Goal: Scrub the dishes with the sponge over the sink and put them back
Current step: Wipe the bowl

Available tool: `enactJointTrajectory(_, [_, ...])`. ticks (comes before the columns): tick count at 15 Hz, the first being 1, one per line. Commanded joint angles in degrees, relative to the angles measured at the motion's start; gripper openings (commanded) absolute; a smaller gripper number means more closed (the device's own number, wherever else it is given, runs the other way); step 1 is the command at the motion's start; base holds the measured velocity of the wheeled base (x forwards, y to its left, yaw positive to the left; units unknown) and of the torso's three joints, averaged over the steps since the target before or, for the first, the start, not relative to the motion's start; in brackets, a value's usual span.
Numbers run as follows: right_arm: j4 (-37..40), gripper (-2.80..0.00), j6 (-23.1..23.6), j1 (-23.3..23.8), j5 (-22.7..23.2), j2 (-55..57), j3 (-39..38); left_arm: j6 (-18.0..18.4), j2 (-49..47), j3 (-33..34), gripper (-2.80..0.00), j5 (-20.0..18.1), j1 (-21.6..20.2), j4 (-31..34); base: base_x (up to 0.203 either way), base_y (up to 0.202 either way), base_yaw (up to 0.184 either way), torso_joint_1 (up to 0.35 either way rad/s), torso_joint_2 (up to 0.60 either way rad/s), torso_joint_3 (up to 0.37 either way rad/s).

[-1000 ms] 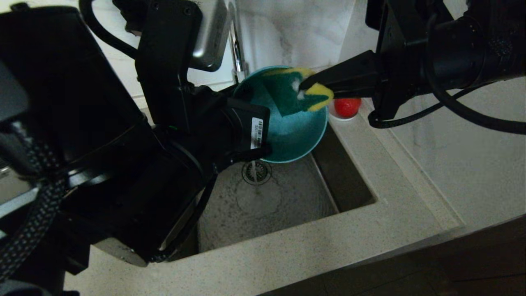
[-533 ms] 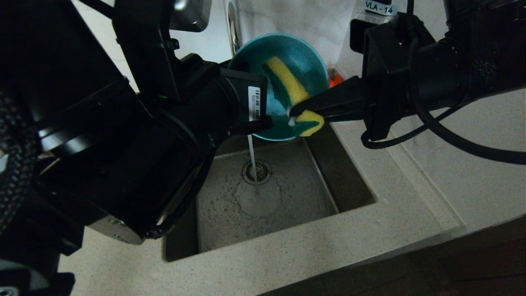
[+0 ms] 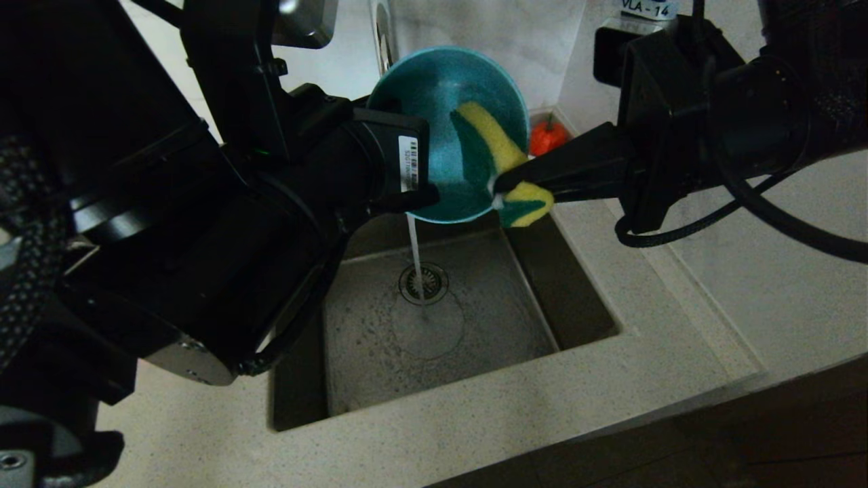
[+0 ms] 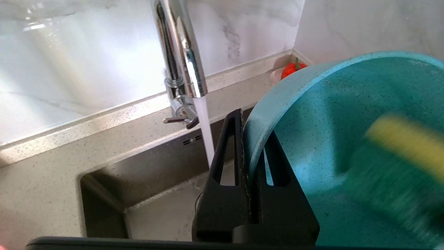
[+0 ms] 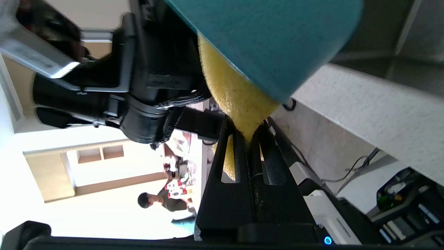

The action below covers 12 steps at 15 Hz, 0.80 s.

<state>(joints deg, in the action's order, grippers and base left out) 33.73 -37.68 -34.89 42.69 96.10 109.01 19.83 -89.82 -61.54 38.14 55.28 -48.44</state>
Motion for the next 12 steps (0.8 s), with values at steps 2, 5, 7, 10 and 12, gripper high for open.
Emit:
enactJointTrajectory(2, [0.1,-2.8,-0.2,2.0,0.4,-1.2,0.6,0.1,0.5,0.4,-2.8,0.3,-0.1,-0.2,0.0,0.0,0.0,0.0,0.0,0.0])
enactJointTrajectory(5, [-0.6,-2.8,-0.2,2.9,0.3,-1.0,1.5,0.1,1.0,1.3,-2.8,0.3,0.0,-0.1,0.0,0.0,0.0,0.0,0.0,0.0])
enactJointTrajectory(7, [-2.8,-2.8,-0.2,3.2,0.3,-1.2,1.6,0.1,1.1,3.7,-2.8,0.3,0.2,-0.6,0.0,0.0,0.0,0.0,0.0,0.0])
enactJointTrajectory(10, [-3.0,-2.8,-0.1,3.7,0.4,-2.1,1.6,-0.1,0.7,5.7,-2.8,0.3,0.2,-0.7,0.0,0.0,0.0,0.0,0.0,0.0])
enactJointTrajectory(12, [-2.8,-2.8,0.0,3.7,0.4,-3.1,1.6,-0.2,0.4,5.9,-2.8,0.3,0.1,-0.7,0.0,0.0,0.0,0.0,0.0,0.0])
